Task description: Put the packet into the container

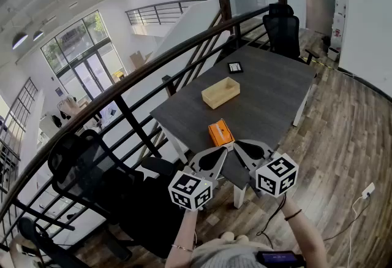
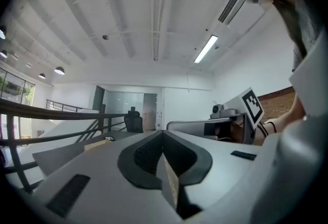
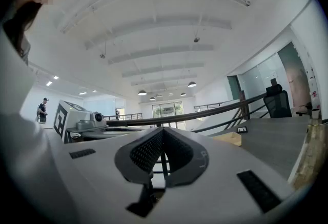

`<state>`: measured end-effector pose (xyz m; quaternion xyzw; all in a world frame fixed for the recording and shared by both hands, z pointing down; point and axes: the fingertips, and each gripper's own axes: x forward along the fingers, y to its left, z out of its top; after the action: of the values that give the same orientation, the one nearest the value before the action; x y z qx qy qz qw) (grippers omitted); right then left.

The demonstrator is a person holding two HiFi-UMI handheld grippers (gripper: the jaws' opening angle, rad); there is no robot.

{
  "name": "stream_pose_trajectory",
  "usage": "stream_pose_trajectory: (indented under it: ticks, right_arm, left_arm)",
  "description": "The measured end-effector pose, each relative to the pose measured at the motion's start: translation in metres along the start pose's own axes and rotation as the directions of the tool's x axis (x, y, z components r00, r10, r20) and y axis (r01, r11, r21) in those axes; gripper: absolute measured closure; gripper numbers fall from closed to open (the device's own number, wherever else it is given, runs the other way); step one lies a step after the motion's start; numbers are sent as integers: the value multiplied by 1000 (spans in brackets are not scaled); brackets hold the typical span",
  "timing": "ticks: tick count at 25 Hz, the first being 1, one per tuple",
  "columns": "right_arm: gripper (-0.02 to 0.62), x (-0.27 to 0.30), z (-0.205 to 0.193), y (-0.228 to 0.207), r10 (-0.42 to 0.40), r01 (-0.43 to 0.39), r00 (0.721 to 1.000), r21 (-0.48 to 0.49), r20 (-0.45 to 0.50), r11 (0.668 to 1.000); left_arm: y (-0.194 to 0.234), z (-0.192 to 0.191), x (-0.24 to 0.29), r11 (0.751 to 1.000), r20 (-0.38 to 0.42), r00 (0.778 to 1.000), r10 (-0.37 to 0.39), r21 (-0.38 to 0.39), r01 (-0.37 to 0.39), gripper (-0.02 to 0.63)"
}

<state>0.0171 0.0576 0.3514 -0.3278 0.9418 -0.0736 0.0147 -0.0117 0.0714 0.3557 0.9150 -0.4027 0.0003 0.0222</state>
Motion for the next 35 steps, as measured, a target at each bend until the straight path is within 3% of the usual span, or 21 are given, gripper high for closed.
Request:
stream_pose_trajectory:
  ticks: [17, 26, 35]
  right_arm:
    - [586, -4, -8, 4, 25, -25, 1000, 20, -5, 999]
    - [586, 3, -25, -2, 59, -61, 996, -28, -69, 998]
    - [586, 41, -39, -24, 110, -105, 990, 55, -89, 993]
  left_arm:
    - [-3, -4, -5, 1000, -10, 1000, 25, -10, -25, 598]
    - [6, -16, -6, 996, -14, 996, 83, -35, -84, 598]
    - [47, -32, 2, 987, -43, 988, 147, -59, -149, 598]
